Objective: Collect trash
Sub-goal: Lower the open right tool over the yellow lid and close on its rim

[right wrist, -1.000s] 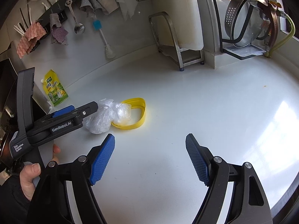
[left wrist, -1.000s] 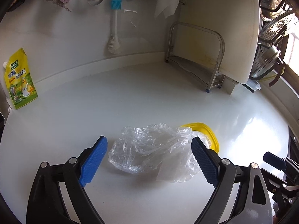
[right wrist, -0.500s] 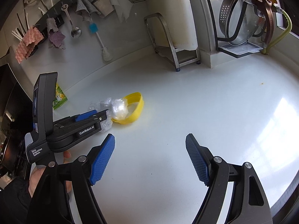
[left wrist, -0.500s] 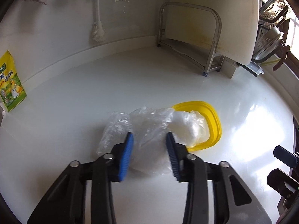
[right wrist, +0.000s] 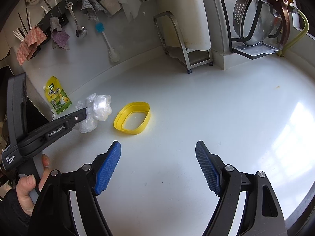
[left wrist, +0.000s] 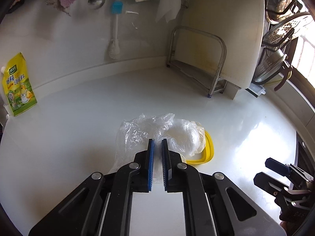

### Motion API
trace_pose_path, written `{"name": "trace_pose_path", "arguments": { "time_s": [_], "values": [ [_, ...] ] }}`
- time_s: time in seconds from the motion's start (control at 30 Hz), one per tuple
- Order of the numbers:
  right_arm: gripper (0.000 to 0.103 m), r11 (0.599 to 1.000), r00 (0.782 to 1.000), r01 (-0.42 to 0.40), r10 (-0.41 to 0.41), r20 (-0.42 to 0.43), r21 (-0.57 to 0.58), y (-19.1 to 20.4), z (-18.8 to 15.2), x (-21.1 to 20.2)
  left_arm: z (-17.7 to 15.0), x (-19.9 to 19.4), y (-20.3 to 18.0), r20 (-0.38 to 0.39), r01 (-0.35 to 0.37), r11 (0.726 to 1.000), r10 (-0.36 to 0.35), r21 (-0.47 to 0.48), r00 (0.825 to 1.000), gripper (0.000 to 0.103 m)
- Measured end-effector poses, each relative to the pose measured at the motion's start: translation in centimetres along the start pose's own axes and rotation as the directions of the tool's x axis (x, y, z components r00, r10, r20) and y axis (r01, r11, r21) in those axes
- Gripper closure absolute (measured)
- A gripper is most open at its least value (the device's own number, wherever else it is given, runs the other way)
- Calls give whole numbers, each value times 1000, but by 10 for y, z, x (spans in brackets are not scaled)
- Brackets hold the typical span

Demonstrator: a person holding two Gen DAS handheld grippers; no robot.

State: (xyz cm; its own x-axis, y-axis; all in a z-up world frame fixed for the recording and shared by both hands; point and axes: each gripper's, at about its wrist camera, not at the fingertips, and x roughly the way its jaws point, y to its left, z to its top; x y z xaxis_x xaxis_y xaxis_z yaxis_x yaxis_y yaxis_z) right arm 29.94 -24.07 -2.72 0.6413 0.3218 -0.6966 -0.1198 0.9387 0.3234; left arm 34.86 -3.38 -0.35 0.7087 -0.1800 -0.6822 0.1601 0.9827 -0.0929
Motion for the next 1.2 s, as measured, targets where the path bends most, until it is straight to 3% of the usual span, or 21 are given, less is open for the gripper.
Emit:
{"name": "trace_pose_path", "arguments": {
  "time_s": [0.27, 0.53, 0.7, 1.0, 1.2],
  "values": [
    [27, 998, 1000, 23, -23, -7, -57, 35, 1, 13, -15, -31, 32, 27, -84, 996, 83, 25, 996, 95],
    [23, 981, 987, 159, -161, -13, -115, 82, 5, 51, -27, -42, 62, 27, -90, 996, 90, 10, 996, 95],
    [23, 991, 988, 132, -134, -77, -32, 83, 10, 72, -32, -44, 71, 28, -75, 997, 75, 0, 997, 95],
    [23, 975, 971, 219, -213, -112, 40, 83, 18, 94, -36, -50, 85, 34, -57, 998, 58, -21, 998, 95],
    [23, 972, 966, 228, -217, -137, 66, 83, 21, 111, -39, -55, 92, 44, -61, 998, 62, -28, 997, 95]
  ]
}}
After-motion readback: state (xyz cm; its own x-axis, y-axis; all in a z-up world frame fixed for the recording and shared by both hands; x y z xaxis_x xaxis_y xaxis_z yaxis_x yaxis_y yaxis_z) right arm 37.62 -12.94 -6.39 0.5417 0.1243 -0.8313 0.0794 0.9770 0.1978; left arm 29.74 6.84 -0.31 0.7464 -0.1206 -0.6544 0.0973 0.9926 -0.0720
